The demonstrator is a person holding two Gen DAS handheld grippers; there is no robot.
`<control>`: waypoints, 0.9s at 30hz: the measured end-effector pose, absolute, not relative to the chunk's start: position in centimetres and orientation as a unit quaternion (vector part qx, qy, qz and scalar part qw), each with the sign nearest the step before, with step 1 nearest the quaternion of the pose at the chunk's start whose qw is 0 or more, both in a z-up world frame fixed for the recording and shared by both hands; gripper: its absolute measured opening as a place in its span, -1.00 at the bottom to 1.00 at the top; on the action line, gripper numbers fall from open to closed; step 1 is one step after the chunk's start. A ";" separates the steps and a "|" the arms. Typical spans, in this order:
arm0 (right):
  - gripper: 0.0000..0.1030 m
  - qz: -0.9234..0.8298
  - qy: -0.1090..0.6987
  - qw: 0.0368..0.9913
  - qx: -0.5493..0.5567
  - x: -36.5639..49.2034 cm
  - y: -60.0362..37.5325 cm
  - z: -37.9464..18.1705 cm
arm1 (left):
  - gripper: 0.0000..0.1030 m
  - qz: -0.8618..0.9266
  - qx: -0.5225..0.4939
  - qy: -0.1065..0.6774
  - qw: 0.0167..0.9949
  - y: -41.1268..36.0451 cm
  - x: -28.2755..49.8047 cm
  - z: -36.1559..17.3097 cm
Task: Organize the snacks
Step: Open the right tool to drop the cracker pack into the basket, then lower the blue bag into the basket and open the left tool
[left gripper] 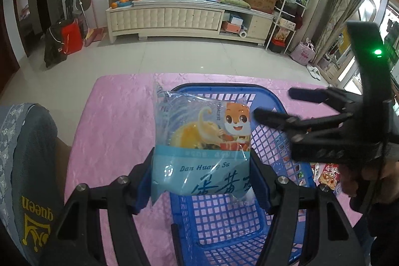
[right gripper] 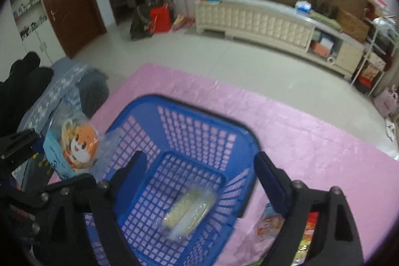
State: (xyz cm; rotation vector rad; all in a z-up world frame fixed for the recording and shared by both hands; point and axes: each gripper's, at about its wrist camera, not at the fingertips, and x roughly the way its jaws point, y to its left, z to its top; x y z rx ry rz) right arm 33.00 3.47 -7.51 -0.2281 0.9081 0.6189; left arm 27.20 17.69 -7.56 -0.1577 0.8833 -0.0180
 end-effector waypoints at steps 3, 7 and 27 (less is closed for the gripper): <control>0.76 0.275 0.420 0.859 -0.098 32.2 1.3 -6.4 | 0.26 -0.012 -0.075 0.426 0.901 17.7 26.9 -7.4; 0.81 0.246 0.435 0.860 -0.100 32.5 -0.1 -6.5 | 0.26 -0.015 -0.074 0.427 0.901 17.2 27.1 -7.2; 0.81 0.230 0.474 0.847 -0.076 34.5 -2.8 -8.4 | 0.34 -0.034 -0.073 0.474 0.877 15.3 34.0 -11.0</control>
